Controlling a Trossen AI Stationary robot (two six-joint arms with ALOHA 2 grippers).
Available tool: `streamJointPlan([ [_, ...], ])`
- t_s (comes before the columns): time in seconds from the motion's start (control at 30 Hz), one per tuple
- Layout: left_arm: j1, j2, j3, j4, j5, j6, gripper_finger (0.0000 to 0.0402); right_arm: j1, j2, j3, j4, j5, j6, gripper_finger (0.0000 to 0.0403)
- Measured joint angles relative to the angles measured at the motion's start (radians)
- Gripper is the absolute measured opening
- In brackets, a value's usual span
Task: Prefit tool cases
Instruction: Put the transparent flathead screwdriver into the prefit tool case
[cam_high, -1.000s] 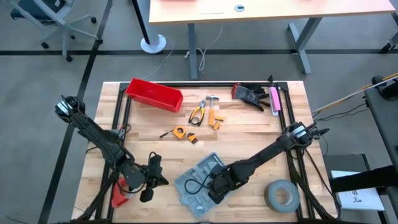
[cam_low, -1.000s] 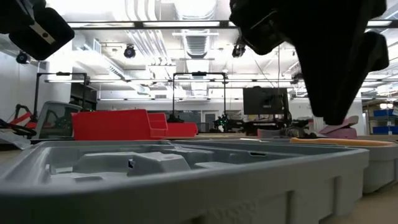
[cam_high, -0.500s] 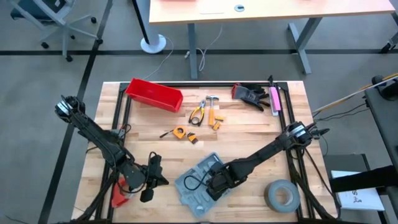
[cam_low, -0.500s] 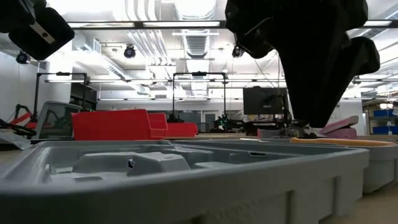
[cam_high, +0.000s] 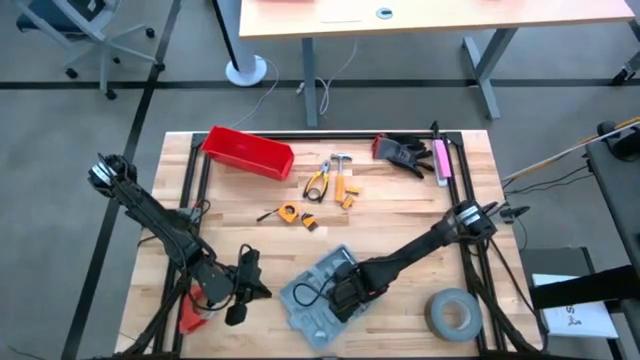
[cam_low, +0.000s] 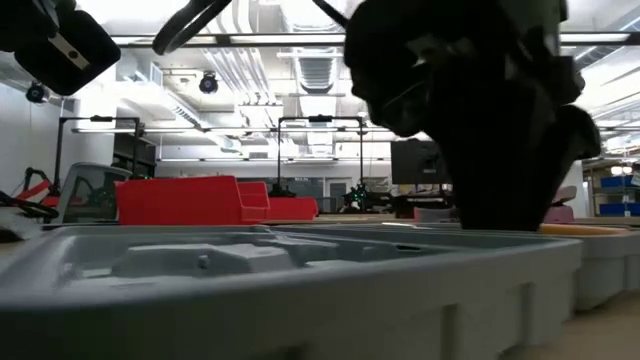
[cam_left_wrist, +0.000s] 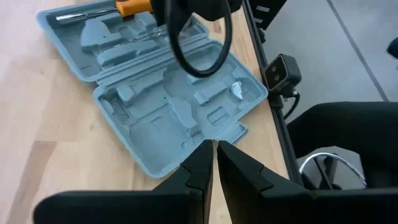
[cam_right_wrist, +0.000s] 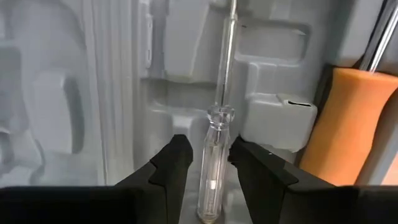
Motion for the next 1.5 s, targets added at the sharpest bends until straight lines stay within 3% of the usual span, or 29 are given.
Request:
streamJointPlan([
  [0.17, -0.004, 0.000, 0.000, 0.000, 0.023, -0.006, 0.0030, 0.001, 0.004, -0.001, 0.003, 0.035, -0.027, 0.0089],
  [0.37, -0.004, -0.001, 0.000, 0.008, 0.023, -0.005, 0.0027, -0.007, 0.003, -0.003, 0.011, 0.033, -0.061, 0.0016],
  [0.67, -0.004, -0.001, 0.000, 0.009, 0.023, -0.004, 0.0028, -0.009, -0.052, 0.038, -0.065, 0.141, -0.097, 0.0002],
  [1.07, -0.004, -0.001, 0.000, 0.009, 0.023, -0.003, 0.0027, -0.009, -0.071, 0.133, -0.099, 0.144, -0.116, 0.0001],
  [1.5, -0.004, -0.001, 0.000, 0.009, 0.023, -0.005, 0.0027, -0.010, -0.064, 0.141, -0.188, 0.152, -0.077, 0.0001],
])
